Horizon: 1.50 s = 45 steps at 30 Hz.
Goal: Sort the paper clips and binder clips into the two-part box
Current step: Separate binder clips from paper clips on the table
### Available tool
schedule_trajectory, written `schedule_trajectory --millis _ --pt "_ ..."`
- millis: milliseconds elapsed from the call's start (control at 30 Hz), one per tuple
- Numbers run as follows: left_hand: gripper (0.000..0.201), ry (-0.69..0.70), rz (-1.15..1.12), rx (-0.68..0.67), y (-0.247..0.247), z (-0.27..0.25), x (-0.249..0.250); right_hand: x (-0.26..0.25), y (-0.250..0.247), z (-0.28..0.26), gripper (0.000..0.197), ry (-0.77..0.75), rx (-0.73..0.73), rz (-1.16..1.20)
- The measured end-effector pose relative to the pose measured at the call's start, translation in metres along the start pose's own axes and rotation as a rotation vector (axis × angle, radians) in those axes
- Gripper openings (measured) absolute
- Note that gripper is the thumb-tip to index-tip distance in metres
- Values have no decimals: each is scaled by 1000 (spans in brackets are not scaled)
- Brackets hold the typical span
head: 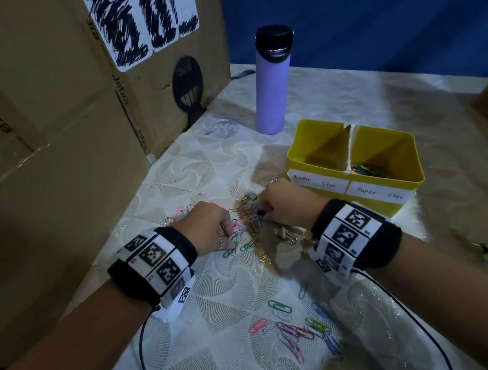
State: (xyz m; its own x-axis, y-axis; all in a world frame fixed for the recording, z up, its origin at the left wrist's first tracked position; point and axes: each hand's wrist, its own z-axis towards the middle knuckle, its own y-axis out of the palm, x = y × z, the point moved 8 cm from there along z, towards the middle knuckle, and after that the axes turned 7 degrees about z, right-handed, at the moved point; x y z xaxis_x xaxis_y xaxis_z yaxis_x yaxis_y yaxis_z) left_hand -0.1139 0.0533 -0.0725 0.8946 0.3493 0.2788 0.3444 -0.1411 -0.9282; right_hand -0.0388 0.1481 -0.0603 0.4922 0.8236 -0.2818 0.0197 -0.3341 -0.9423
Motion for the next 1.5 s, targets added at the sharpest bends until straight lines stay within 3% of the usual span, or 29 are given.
schedule_trajectory --millis 200,367,500,667,833,1000,1067,1133,1233,1367,1500 --pt "37 -41 -35 -51 5 -3 -3 -8 2 3 27 -3 -29 54" --pt "60 -191 -80 99 -19 -15 -23 -5 9 -1 9 2 -87 180" --pt "42 -217 -44 233 -31 -19 -33 -5 12 -5 10 2 -128 184" --pt "30 -258 4 222 -29 -3 -48 -7 9 -9 9 -4 -121 138" --pt "32 -332 77 208 -30 3 -61 4 -16 -11 16 28 125 136" --pt "36 -230 125 283 -31 4 -46 6 -34 -17 16 -38 283 305" --pt "44 -148 131 211 -22 7 -33 1 -32 -19 14 -82 252 318" --pt "60 -67 163 57 -6 10 -20 -7 -27 -19 17 -145 177 356" --pt "78 -13 185 -128 11 13 -11 -14 -18 -16 30 -187 97 286" --pt "86 9 188 -202 15 13 -3 1 -9 -15 23 -61 61 144" --pt "85 7 178 -208 18 14 -4 0 -3 -12 15 -67 -40 153"
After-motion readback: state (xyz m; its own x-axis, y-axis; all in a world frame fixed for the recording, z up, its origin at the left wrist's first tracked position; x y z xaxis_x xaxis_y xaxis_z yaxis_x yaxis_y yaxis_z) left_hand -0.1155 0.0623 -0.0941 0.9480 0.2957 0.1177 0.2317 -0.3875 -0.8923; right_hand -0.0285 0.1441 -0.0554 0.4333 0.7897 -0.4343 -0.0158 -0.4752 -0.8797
